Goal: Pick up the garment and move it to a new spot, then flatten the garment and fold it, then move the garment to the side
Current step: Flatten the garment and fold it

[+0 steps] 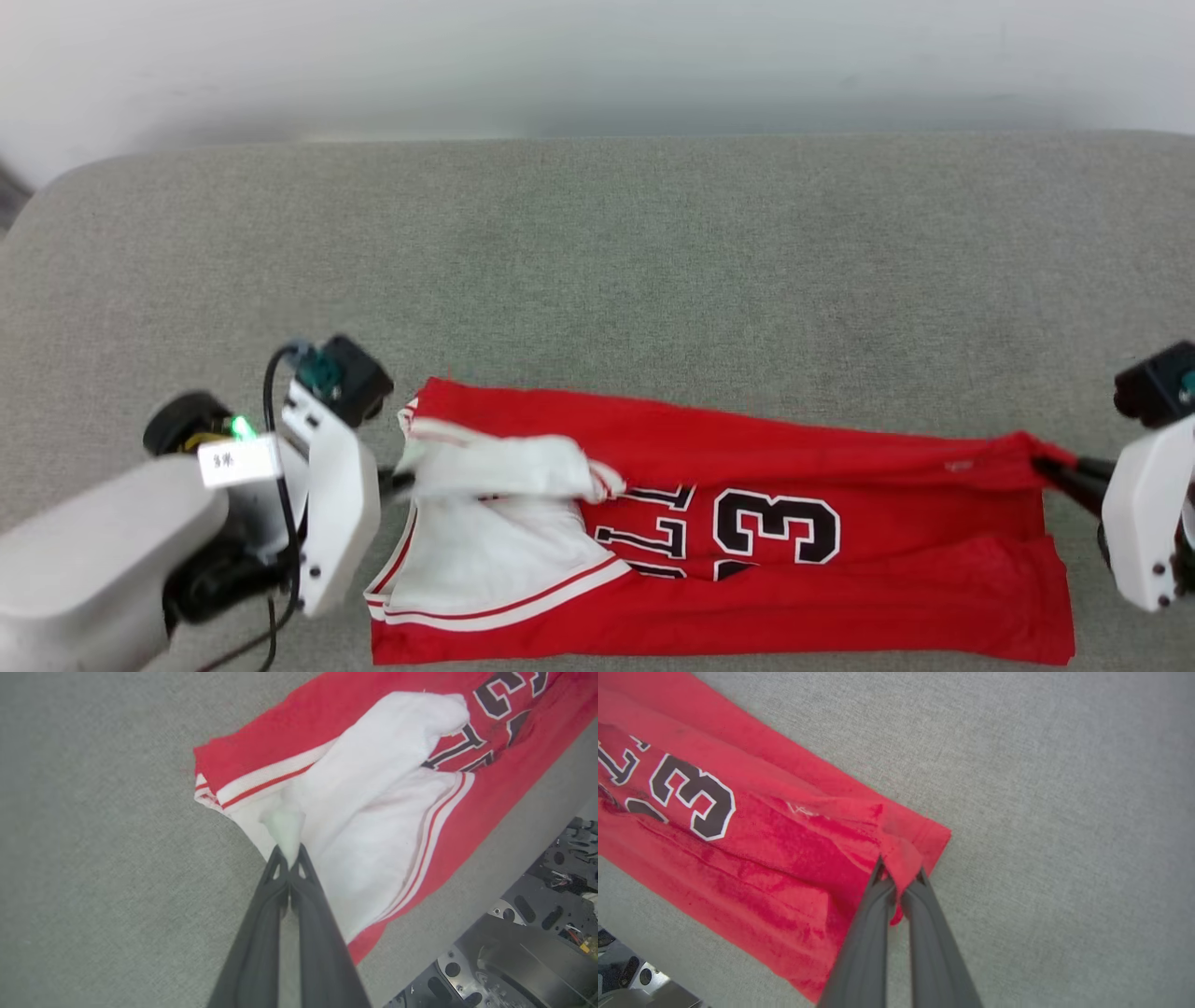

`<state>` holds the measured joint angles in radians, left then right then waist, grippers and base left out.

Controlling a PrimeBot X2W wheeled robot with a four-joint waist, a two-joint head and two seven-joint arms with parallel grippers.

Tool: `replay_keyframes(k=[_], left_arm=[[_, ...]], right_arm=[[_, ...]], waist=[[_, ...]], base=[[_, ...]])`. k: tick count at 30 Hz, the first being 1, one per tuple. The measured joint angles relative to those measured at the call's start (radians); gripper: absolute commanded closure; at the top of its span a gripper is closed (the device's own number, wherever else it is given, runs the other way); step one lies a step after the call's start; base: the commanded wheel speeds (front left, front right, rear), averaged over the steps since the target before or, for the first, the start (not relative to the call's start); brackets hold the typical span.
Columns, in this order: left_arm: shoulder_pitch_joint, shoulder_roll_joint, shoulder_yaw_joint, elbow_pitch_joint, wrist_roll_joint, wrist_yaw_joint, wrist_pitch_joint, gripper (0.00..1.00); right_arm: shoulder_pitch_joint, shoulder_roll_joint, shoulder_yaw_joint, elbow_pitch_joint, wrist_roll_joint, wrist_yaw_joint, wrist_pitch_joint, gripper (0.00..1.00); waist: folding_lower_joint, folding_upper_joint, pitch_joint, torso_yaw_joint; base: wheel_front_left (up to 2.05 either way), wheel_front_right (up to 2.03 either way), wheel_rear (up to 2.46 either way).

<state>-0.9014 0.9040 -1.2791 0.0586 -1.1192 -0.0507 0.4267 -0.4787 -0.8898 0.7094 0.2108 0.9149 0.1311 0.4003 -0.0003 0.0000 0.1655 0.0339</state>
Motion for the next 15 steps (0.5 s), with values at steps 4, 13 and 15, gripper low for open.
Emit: replay_keyframes(k=[4,13,15], left_arm=[[0.105,0.011,-0.002,-0.010,-0.002,0.025,-0.031,1.00],[0.244,-0.026,-0.002,0.061,-0.006,0.039,-0.079,1.00],[0.252,-0.035,0.002,0.074,0.000,0.043,-0.105,0.15]], right_arm=[[0.093,0.002,-0.013,-0.016,0.009,0.000,-0.026,1.00],[0.195,0.071,0.000,0.037,-0.015,0.000,-0.050,1.00],[0.195,0.084,-0.003,0.056,-0.018,0.000,-0.068,0.78]], waist=[[0.0000,0.0000,-0.007,-0.003],[0.0001,0.0000,0.009,-0.018],[0.0001,0.0000,0.003,-0.018]], base=[[0.00,0.00,0.00],[0.00,0.00,0.00],[0.00,0.00,0.00]])
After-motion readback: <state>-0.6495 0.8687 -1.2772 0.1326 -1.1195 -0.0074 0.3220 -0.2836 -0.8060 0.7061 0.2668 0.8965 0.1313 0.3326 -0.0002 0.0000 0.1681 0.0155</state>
